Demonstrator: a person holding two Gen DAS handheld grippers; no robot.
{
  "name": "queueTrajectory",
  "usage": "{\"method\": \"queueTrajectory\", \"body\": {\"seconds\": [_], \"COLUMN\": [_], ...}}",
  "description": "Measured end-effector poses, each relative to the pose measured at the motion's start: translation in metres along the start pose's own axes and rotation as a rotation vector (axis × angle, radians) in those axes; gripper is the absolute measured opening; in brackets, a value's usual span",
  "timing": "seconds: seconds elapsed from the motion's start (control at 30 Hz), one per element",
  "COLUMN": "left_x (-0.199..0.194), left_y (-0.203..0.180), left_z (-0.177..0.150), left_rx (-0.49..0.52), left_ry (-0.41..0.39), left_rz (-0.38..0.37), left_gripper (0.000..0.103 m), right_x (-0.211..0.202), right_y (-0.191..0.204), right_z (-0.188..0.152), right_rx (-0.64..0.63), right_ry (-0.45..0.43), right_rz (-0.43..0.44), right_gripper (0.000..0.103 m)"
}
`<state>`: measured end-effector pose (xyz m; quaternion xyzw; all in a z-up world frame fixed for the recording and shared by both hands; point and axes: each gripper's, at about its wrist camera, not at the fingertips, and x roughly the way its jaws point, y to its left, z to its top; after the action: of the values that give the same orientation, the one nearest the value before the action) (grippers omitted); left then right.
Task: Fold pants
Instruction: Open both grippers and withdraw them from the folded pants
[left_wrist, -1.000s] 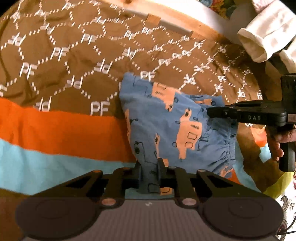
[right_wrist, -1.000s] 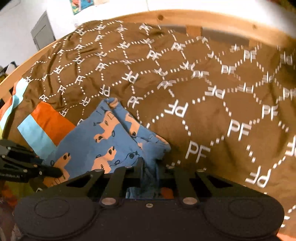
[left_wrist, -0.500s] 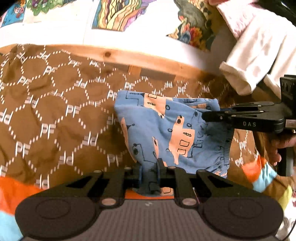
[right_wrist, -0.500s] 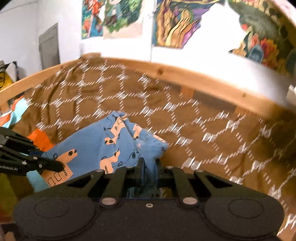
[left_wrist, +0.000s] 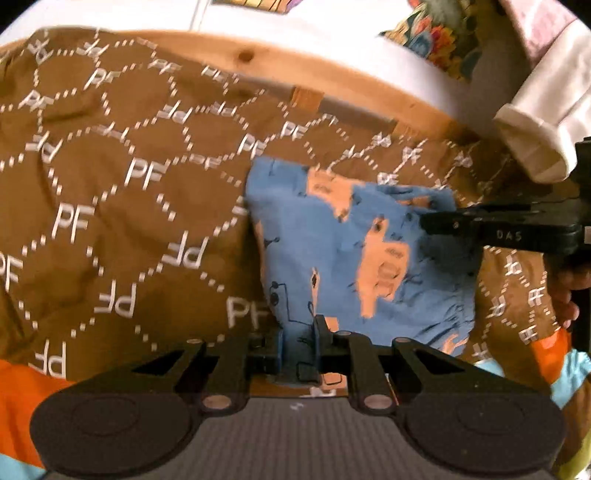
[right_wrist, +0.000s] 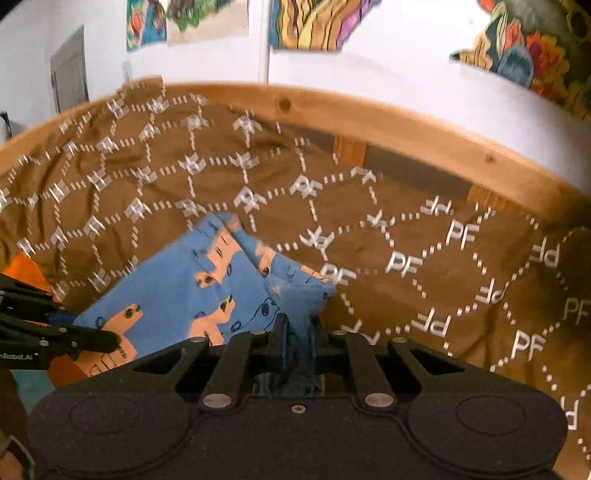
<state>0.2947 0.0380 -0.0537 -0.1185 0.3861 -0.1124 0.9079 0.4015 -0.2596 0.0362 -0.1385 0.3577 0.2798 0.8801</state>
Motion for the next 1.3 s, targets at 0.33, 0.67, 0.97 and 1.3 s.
{"method": "queueTrajectory", "body": {"seconds": [0.33,0.67,0.97,1.3], "left_x": [0.000,-0.033,-0.069,-0.090], "left_y": [0.005,-0.002,-0.010,-0.021], "left_z": [-0.002,0.002,-0.013,-0.069], "left_rx": [0.013,0.047,0.074,0.154], "left_ry": [0.012,-0.076,-0.182,-0.205], "left_rz": [-0.002,0.031,0.132,0.205], "left_gripper": [0.032,0.093,0.103,0.103], "right_x": [0.009,-0.037,-0.097,-0.118], "right_y": [-0.012,-0.014,0.025,0.074], "right_z": [-0.008,-0.027,-0.065,-0.129], "right_rx": [0.060,0.155,0.241,0.331], "right_ry": [0.006,-0.092,-0.288,-0.301], "right_rz": [-0.026,-0.064,-0.094,-0.122], "right_gripper": [0.031,0.088,0.102,0.102]}}
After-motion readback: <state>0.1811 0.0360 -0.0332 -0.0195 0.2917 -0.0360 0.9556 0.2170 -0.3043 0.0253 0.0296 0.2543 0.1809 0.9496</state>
